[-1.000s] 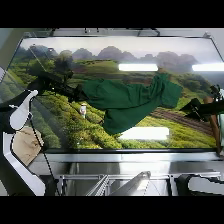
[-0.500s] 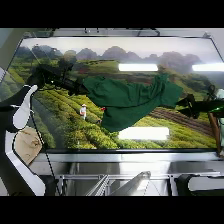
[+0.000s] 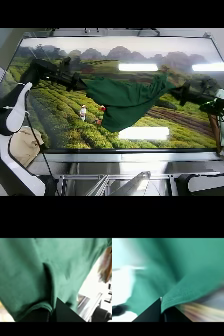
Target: Fold the shirts.
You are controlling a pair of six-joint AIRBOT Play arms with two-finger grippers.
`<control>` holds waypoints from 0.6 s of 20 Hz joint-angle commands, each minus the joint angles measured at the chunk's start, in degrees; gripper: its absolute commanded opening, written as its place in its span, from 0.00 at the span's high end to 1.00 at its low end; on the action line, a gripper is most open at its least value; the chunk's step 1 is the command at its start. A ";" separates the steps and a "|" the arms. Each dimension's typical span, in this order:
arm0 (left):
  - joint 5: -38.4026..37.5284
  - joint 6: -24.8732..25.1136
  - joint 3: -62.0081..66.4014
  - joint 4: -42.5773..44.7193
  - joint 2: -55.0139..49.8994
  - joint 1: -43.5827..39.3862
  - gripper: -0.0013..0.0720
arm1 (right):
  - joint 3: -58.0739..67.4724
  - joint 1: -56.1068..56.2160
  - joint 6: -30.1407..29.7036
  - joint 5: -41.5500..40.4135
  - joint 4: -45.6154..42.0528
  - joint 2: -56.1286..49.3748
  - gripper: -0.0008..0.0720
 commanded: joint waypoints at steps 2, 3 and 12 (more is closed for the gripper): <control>3.30 1.68 2.01 -3.13 14.49 2.80 0.95 | 3.17 -5.86 -8.26 6.95 13.16 16.04 0.97; 5.16 1.66 4.26 -3.17 18.84 3.80 0.95 | 5.38 -8.09 -8.26 6.93 13.70 21.35 0.97; 1.44 4.52 19.82 -2.91 58.07 13.94 0.95 | 27.19 -24.22 -5.40 7.63 17.66 55.84 0.97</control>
